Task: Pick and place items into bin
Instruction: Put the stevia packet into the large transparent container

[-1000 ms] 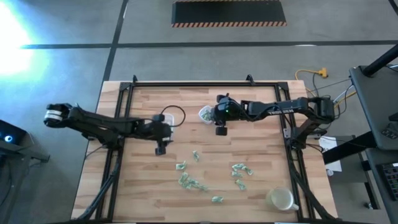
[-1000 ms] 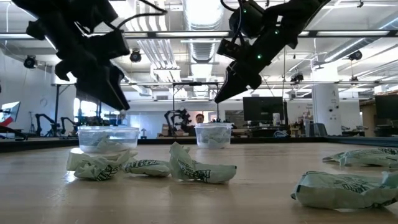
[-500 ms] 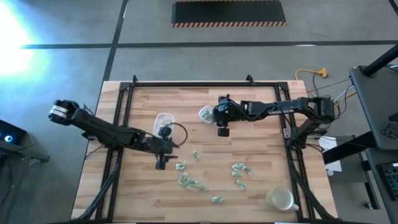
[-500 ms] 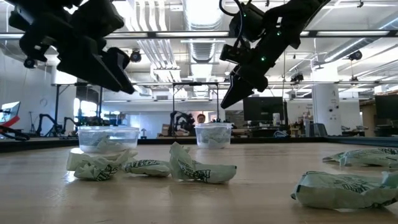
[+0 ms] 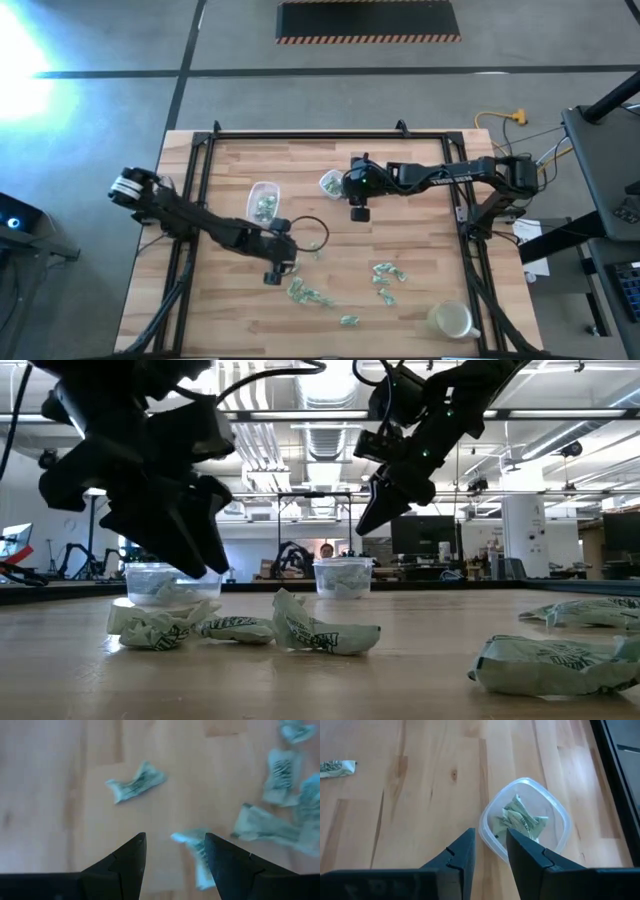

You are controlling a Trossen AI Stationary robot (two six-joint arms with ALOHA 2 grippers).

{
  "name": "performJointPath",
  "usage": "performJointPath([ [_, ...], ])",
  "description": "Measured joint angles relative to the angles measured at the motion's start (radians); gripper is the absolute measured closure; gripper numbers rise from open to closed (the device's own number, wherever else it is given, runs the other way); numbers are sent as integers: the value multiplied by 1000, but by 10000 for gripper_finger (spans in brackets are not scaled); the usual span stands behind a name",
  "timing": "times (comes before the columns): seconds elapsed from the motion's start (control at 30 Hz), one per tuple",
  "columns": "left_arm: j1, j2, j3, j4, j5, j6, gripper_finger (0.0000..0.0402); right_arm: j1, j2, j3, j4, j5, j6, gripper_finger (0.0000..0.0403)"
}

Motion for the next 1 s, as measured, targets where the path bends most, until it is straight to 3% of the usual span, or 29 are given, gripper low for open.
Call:
performJointPath([
  [0.3,-2,112,69,-77,53,-30,217,0,0,0,-10,-2,1,303],
  [0.67,-1,124,68,-98,77,-80,221,0,0,0,-10,-6,1,308],
  [0.8,-1,123,68,-102,78,-79,249,0,0,0,-10,-6,0,310],
  [1.0,-1,122,73,-105,78,-34,321,0,0,0,-10,-6,1,317],
])
